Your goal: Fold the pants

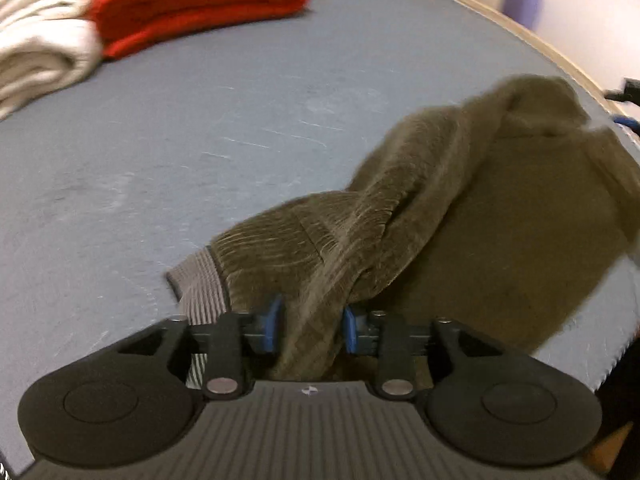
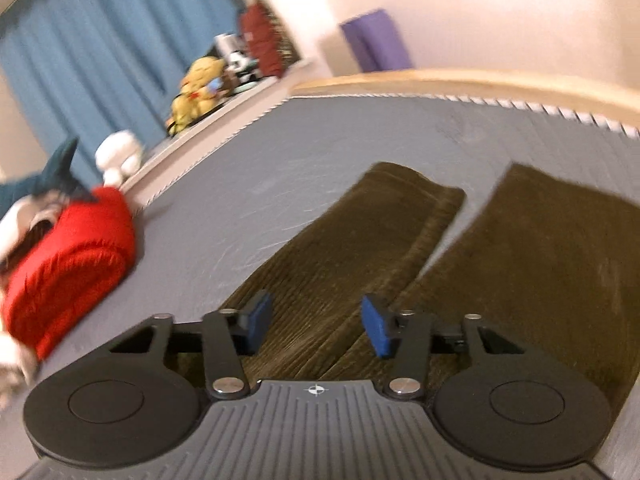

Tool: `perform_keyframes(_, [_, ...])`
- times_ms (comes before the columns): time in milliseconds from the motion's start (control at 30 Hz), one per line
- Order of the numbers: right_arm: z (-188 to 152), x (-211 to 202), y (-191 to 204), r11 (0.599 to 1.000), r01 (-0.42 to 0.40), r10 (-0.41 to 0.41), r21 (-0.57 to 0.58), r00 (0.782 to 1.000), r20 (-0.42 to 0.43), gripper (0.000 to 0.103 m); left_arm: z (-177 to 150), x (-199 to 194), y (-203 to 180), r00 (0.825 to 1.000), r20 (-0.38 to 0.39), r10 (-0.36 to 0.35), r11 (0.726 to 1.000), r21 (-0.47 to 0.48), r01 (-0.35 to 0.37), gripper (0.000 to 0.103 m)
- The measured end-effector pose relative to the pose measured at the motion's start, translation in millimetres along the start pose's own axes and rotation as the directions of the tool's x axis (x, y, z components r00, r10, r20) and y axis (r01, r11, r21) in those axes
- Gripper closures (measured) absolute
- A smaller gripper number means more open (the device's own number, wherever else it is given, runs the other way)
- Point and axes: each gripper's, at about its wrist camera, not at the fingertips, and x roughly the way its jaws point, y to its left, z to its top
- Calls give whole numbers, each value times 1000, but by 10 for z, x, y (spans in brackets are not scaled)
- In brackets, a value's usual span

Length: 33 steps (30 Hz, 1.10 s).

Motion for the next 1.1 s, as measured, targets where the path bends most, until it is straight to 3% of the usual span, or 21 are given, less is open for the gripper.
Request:
perform_keyframes(67, [4,32,-33,1000,-11,12,29,1000,-11,52,70,-217,35,996,78,-49,995,-85,55,61])
perform_keyframes(100, [7,39,-39,999,-14,14,33,1000,-10,52,96,-317,55,991,119,-66,988,-128,82,53])
perform_keyframes(167, [8,47,-14,999,-24,25,30,1000,-7,52,156,-463,117,975,200,-93,968,-211,135,46])
perform_keyframes(267, [23,81,-2,999,-40,40,32,999,-10,52,135,-393,199,952,259,-164,904,-347,250,48])
perform_keyframes(300, [30,92,2,999,-43,43,34,999,-12,52,109,-324,204,946,257,-197,882,-376,286,51])
perform_keyframes(367, [42,115,19,998,-50,51,31,999,-15,52,141,-109,238,929,235,-286,810,-458,366,59])
perform_keyframes(433, [48,137,46,998,-59,59,24,998,-17,52,178,11,216,891,243,-383,743,-491,454,59])
perform_keyframes(600, [22,204,170,994,-105,105,-3,994,-32,52,315,263,36,858,148,-492,710,-502,494,47])
perform_keyframes(633, [17,223,195,993,-116,116,-6,993,-38,52,302,293,-36,858,133,-496,710,-507,489,43])
perform_keyframes(667, [14,250,223,992,-129,128,-10,991,-44,52,293,339,-73,870,116,-479,715,-524,463,34])
perform_keyframes(700, [11,280,257,990,-140,139,-16,989,-51,52,275,441,-28,885,104,-454,715,-550,432,33])
perform_keyframes(733, [10,311,285,989,-149,147,-22,987,-57,52,231,510,-3,898,98,-430,701,-590,400,33])
perform_keyframes(833, [2,440,389,981,-187,182,-45,980,-83,52,142,654,122,911,126,-393,613,-702,362,34])
perform_keyframes(900, [-13,568,467,976,-209,202,-61,974,-104,52,149,674,184,925,144,-352,589,-734,338,34])
perform_keyframes(967, [-17,710,531,973,-218,209,-71,971,-118,51,176,694,188,940,135,-313,587,-751,303,34])
perform_keyframes(1100, [-44,1098,608,972,-233,221,-41,956,-192,50,218,780,105,960,57,-273,622,-751,221,37])
